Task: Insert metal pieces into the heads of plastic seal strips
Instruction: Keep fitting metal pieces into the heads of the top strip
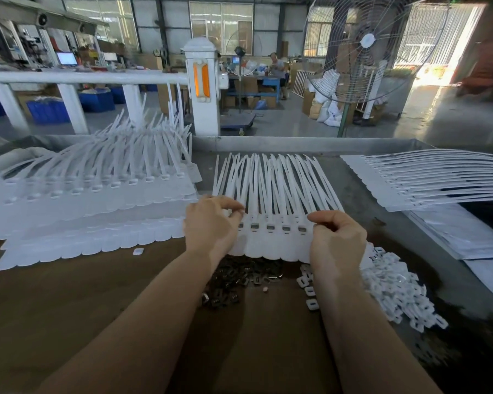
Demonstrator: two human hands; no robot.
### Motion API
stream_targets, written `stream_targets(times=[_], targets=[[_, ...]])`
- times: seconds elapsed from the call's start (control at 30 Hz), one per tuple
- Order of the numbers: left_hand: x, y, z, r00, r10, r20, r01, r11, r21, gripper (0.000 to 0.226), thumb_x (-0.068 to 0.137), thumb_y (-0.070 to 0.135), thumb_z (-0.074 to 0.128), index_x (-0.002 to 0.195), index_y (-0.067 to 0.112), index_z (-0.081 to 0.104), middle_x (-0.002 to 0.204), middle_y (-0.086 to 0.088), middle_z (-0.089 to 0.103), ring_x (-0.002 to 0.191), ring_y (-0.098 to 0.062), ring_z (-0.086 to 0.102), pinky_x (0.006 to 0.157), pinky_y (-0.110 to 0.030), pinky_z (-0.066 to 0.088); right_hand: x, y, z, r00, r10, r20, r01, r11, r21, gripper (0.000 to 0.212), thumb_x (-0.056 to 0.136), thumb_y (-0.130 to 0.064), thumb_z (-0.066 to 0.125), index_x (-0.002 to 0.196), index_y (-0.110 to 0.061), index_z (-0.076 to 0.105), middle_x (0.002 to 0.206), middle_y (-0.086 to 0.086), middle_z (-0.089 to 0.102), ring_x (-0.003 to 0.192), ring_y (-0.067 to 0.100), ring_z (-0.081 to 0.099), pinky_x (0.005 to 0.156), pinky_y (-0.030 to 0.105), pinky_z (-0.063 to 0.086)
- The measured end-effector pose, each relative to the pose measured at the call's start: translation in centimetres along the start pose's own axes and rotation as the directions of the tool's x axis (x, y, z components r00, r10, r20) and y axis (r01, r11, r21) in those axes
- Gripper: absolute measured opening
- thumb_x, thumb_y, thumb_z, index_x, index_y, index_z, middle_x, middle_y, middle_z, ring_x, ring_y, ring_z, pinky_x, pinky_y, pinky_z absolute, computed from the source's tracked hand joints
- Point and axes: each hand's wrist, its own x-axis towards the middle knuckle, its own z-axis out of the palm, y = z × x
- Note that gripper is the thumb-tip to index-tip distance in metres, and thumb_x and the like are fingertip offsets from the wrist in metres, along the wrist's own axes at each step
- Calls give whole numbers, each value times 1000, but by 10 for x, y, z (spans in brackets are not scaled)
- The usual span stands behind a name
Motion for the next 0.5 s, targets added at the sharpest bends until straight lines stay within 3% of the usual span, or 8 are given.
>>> stream_targets(times=[0.17, 0.3, 0.4, 0.5], targets=[[-3, -18, -5, 991, -69, -110, 69, 998, -8, 11, 89, 22, 60, 91, 26, 70, 113, -2, 59, 104, -28, 54, 94, -44, 44, -3, 1, 3, 995, -69, 70, 74, 994, -75, 34, 84, 8, 45, 77, -18, 66, 74, 5, 60, 57, 12, 47, 54, 20, 35], [-6, -29, -2, 986, -100, -131, 96, 995, -34, 14, 90, 20, 59, 98, 22, 70, 107, -2, 54, 100, -21, 55, 84, -26, 42, -11, -3, 5, 957, -202, 208, 232, 964, -132, 32, 83, 5, 51, 75, -24, 64, 76, -13, 59, 66, 8, 53, 61, 18, 39], [-6, -33, -1, 986, -124, -113, 117, 991, -68, 12, 90, 21, 59, 97, 22, 69, 105, 1, 50, 91, -13, 52, 77, -20, 35, -20, -7, 8, 830, -357, 429, 440, 891, -111, 25, 81, 2, 60, 75, -21, 66, 81, -11, 62, 78, 1, 55, 71, 7, 38], [-6, -35, -1, 987, -115, -112, 108, 992, -68, 10, 88, 22, 62, 95, 23, 68, 103, 4, 45, 85, -8, 48, 76, -17, 33, -28, -7, 9, 635, -411, 654, 593, 802, -73, 15, 76, 0, 67, 75, -15, 69, 81, -10, 60, 84, 1, 53, 76, 12, 44]])
